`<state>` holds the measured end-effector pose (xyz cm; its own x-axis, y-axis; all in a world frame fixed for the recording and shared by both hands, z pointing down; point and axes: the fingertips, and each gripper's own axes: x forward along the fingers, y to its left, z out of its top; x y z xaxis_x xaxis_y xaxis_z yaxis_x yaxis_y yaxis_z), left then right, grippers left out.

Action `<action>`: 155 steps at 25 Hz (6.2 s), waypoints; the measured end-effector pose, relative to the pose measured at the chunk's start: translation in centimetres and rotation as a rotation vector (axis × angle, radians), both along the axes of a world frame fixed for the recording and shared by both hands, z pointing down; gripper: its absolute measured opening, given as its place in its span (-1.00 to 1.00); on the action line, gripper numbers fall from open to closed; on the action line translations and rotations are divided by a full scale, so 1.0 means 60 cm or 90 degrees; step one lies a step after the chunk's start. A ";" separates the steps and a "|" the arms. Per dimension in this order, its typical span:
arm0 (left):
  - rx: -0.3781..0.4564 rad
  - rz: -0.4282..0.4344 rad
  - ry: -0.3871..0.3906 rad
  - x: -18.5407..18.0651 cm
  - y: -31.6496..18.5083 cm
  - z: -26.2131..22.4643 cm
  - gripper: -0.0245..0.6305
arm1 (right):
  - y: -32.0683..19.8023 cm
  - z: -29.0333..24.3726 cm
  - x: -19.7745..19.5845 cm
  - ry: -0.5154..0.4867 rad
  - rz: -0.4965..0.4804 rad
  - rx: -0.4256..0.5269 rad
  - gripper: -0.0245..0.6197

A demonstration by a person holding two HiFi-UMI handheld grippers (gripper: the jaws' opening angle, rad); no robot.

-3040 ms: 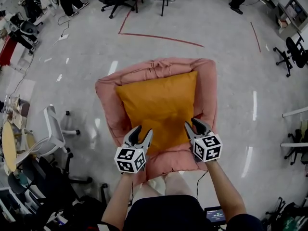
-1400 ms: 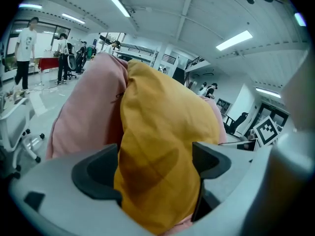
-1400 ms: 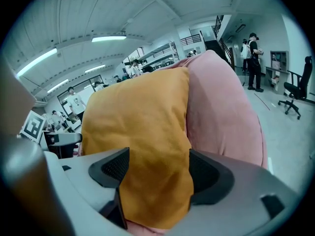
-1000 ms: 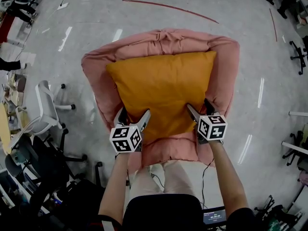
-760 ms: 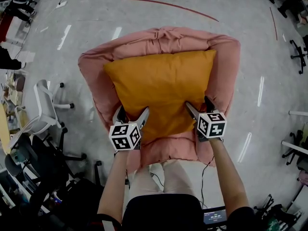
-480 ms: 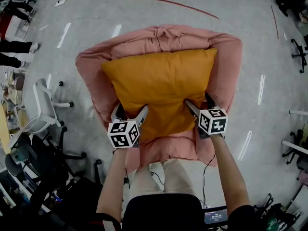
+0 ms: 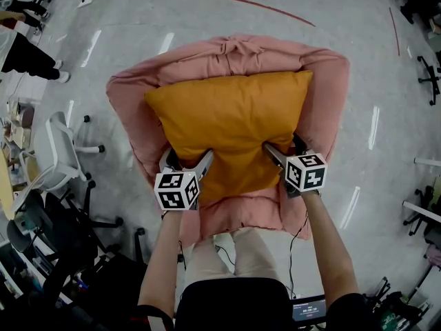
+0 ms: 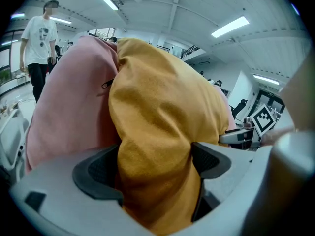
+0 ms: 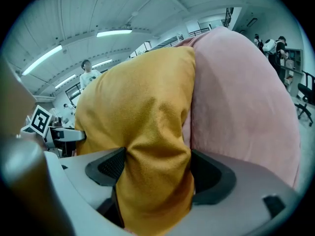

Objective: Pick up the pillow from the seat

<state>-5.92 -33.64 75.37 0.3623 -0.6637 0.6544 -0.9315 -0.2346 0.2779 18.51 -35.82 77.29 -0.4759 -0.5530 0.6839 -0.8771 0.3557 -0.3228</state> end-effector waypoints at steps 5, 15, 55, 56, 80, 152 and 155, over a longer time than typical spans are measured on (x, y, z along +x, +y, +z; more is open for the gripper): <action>-0.008 0.020 0.010 0.009 -0.006 0.003 0.49 | -0.001 -0.001 -0.004 -0.004 -0.007 -0.001 0.38; -0.026 0.032 -0.009 0.016 -0.005 0.007 0.23 | 0.009 0.000 -0.025 -0.003 -0.017 -0.022 -0.05; -0.032 0.025 0.002 0.055 0.058 -0.087 -0.26 | 0.067 -0.082 -0.025 -0.001 -0.064 0.012 -0.55; -0.028 0.025 0.002 0.056 0.060 -0.093 -0.26 | 0.068 -0.089 -0.024 -0.003 -0.064 0.015 -0.55; 0.130 0.030 0.052 0.000 0.093 -0.337 -0.25 | 0.097 -0.366 -0.078 0.004 -0.047 0.192 -0.54; 0.363 0.099 0.055 -0.133 0.546 -0.657 -0.24 | 0.577 -0.673 -0.208 -0.022 0.051 0.403 -0.51; 0.366 0.099 0.056 -0.130 0.547 -0.666 -0.23 | 0.579 -0.682 -0.205 -0.023 0.053 0.407 -0.51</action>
